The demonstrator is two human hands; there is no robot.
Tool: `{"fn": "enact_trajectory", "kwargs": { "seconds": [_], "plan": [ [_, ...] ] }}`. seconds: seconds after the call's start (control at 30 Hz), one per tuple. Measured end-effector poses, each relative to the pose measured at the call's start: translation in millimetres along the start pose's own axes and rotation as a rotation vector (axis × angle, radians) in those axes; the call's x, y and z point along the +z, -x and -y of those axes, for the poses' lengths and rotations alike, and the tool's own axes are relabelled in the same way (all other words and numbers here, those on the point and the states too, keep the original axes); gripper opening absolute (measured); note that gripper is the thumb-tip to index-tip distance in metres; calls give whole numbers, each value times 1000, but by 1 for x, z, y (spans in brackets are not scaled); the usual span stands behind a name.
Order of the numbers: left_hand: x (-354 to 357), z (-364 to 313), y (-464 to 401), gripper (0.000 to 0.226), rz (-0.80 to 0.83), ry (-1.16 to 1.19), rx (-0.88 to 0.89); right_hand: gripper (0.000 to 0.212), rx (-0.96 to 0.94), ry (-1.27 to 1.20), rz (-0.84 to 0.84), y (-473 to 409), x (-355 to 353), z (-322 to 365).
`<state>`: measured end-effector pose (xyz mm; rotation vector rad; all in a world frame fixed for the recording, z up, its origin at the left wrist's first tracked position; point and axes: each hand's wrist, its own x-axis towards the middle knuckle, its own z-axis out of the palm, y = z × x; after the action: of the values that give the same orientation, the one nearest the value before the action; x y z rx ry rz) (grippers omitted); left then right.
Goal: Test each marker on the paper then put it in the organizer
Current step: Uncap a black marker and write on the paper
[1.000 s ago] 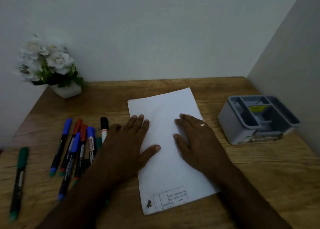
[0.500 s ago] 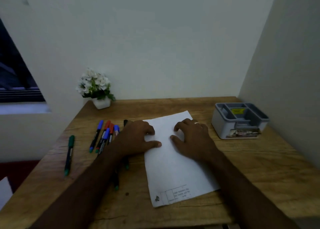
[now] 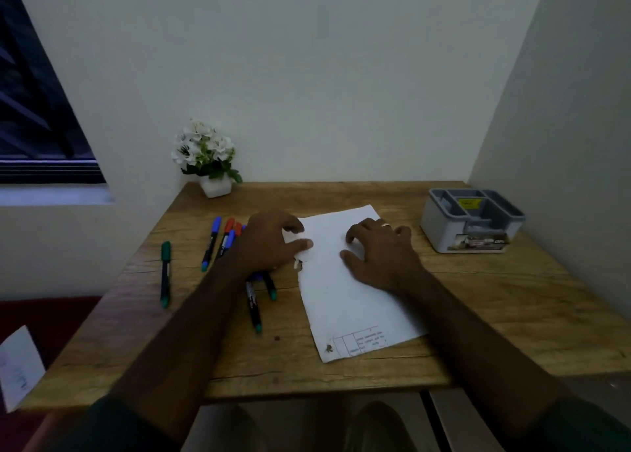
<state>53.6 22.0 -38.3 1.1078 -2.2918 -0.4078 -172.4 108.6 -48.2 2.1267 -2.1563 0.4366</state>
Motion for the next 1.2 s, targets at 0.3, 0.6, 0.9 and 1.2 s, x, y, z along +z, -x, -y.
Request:
{"fn": "enact_trajectory", "kwargs": {
  "seconds": [0.3,0.6,0.9,1.2],
  "plan": [
    [-38,44,21,15,-269,-22,-209,18,-187,-149,33,-24,-16,66],
    [-32,51,14,12,-106,-121,-289,15,-134,-301,51,-64,11,123],
    [-32,56,1,26,-101,-102,-271,16,-26,-472,79,-68,36,115],
    [-44,52,-32,39,253,-122,-237,12,-12,-525,2,-72,45,112]
  ]
}}
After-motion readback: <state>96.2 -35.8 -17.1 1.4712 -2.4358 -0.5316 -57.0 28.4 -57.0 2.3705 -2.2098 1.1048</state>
